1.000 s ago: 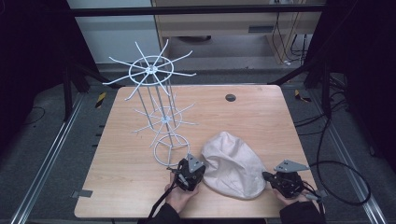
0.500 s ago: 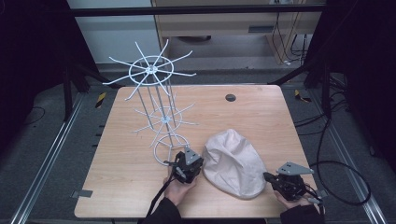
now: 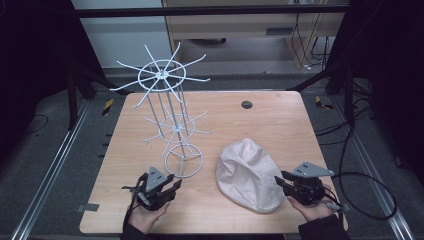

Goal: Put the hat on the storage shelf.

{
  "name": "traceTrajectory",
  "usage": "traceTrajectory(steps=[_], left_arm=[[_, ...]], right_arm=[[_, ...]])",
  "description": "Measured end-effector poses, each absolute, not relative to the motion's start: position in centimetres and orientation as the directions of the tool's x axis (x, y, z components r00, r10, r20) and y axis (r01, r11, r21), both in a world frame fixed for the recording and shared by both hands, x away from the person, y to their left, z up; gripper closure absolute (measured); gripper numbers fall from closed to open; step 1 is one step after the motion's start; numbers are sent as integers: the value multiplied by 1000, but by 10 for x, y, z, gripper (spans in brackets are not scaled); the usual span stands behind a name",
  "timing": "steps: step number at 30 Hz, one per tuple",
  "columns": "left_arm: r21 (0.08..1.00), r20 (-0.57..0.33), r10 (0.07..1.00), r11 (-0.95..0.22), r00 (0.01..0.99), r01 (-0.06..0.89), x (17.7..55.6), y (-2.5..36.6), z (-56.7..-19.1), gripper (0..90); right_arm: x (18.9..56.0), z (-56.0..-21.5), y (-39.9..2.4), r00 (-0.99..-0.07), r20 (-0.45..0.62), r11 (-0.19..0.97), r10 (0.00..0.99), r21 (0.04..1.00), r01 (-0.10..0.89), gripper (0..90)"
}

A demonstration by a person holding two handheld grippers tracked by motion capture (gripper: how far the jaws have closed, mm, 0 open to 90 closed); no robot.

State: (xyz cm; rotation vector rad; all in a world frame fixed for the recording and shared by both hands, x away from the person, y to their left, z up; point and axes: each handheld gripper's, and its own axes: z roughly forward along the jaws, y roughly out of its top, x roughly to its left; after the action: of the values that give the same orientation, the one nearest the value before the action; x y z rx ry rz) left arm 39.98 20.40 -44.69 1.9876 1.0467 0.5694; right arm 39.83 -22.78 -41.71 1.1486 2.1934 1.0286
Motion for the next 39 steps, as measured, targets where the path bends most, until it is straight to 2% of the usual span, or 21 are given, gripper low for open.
traceTrajectory(steps=[8,18,24,39], left_arm=[[816,37,878,-302,477,494,408,240,-455,506],[801,51,909,-285,414,527,419,269,-469,447],[812,75,913,-290,402,507,418,272,-467,429],[800,75,922,-282,379,529,423,279,-470,420]], right_arm=[[409,-393,-204,-582,-58,401,811,780,480,599],[418,-379,-176,-611,-66,436,789,761,481,563],[427,-383,-162,-626,-86,478,775,727,492,556],[442,-407,-153,-634,-78,528,770,637,562,564]])
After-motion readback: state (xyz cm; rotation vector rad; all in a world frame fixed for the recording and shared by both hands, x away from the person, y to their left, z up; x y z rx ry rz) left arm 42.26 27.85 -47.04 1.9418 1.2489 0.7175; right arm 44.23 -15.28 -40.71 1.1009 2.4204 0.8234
